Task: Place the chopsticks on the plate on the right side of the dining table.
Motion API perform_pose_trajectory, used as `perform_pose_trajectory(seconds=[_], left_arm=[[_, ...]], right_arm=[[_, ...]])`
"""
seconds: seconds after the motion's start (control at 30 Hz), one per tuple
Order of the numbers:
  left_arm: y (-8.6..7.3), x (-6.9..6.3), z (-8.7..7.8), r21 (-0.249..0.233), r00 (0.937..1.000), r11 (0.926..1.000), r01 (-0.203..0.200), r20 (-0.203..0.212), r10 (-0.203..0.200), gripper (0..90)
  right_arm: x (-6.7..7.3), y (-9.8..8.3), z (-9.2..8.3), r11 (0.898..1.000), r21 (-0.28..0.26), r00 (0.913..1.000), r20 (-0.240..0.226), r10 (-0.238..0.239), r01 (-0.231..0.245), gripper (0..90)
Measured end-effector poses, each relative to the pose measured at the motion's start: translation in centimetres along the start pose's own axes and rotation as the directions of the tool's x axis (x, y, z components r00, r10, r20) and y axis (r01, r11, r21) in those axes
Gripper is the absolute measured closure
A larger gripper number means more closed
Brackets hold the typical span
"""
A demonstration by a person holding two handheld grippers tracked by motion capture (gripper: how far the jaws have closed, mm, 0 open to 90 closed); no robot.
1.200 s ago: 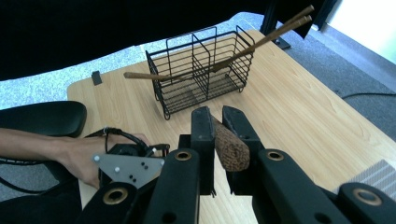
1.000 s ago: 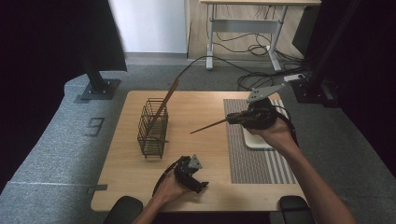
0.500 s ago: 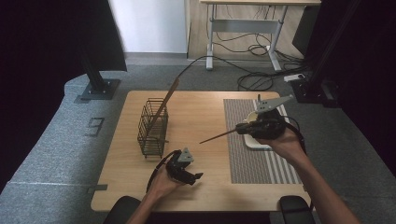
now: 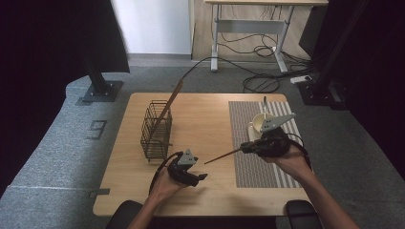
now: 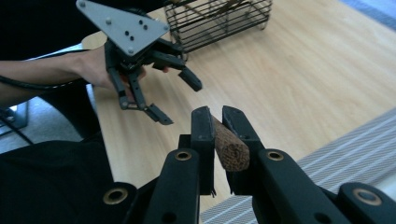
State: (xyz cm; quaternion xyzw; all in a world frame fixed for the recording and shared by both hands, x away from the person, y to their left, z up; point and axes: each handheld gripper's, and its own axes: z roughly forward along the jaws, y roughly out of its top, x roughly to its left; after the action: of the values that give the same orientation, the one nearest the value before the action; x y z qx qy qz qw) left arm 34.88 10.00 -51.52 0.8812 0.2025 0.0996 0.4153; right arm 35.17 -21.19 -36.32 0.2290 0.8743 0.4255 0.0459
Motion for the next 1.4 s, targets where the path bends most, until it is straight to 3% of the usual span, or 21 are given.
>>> perform_pose_trajectory(seconds=[0.23, 0.47, 0.7, 0.9, 1.07, 1.17, 1.4], left_arm=[[0.4, -0.7, 0.0, -0.031, 0.9981, 0.9985, -0.045, 0.04, 0.046, 39.5], [0.6, -1.2, -0.1, -0.068, 0.9949, 0.9955, -0.066, 0.072, 0.071, 54.3], [0.7, -1.5, -0.1, -0.09, 0.9902, 0.9927, -0.08, 0.107, 0.089, 69.3], [0.6, -1.6, -0.1, -0.096, 0.9873, 0.989, -0.112, 0.101, 0.122, 81.4], [0.6, -1.8, -0.3, -0.119, 0.979, 0.98, -0.159, 0.109, 0.172, 84.1], [0.5, -1.8, -0.2, -0.132, 0.9771, 0.9792, -0.154, 0.127, 0.171, 84.9], [0.5, -1.9, 0.0, -0.124, 0.9735, 0.9813, -0.147, 0.157, 0.166, 85.0]], right_arm=[[0.7, -0.1, 1.9, 1.0, 0.022, 0.9987, -0.049, -0.012, 0.013, 82.4], [1.2, 0.1, 3.6, 0.999, 0.039, 0.9952, -0.096, -0.017, 0.021, 82.4], [1.5, 0.2, 4.3, 0.999, 0.04, 0.9925, -0.121, -0.017, 0.022, 82.4], [1.5, 0.4, 4.4, 0.999, 0.041, 0.991, -0.133, -0.019, 0.025, 82.2], [1.4, 0.4, 4.3, 0.999, 0.036, 0.9928, -0.118, -0.023, 0.027, 79.4], [1.4, 0.5, 4.4, 0.999, 0.036, 0.9955, -0.088, -0.037, 0.04, 75.5], [1.9, 0.9, 5.1, 0.995, 0.027, 0.9956, 0.021, -0.092, 0.091, 47.5]])
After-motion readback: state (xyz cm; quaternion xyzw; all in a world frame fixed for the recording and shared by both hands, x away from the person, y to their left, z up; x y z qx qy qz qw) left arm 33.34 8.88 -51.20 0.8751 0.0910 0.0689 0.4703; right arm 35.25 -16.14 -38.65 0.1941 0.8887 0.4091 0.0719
